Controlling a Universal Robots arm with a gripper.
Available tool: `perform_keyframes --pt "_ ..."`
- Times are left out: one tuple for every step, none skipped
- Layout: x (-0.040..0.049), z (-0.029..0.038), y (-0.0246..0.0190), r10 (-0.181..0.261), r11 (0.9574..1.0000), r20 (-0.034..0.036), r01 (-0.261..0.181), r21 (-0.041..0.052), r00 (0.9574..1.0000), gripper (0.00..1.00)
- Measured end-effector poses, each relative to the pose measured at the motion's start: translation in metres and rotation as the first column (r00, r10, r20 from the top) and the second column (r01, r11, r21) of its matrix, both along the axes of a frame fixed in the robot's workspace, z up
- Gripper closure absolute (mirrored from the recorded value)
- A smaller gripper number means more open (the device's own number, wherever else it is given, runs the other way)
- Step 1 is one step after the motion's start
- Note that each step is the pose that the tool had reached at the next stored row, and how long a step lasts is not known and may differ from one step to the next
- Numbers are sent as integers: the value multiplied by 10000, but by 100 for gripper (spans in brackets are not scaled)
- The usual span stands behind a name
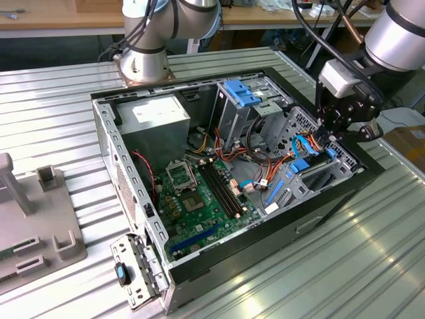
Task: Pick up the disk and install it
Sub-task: 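Insert the second disk wire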
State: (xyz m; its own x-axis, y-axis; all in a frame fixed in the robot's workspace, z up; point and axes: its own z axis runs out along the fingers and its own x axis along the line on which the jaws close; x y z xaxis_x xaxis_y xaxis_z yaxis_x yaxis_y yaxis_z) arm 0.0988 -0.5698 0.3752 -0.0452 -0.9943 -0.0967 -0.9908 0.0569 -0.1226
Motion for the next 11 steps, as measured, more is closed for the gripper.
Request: perform_keyframes --pt "-33 0 79 0 10000 0 0 0 10000 76" --pt "-43 0 144 1 10000 0 -1 0 10000 76" --pt "-46 0 166 0 10000 0 0 0 10000 76" --pt "-51 0 229 1 10000 0 -1 0 10000 76" --pt "-55 -1 286 0 10000 0 0 2 10000 76" --pt "-55 -1 290 1 10000 0 -1 2 10000 76" --pt "-55 -1 291 0 10000 0 0 2 10000 76" --pt "-55 -1 292 1 10000 0 -1 1 10000 76" --pt "-55 0 293 0 10000 0 0 1 10000 76" --pt "-55 0 293 0 10000 0 0 0 10000 76" --pt "-55 0 293 0 10000 0 0 1 10000 76"
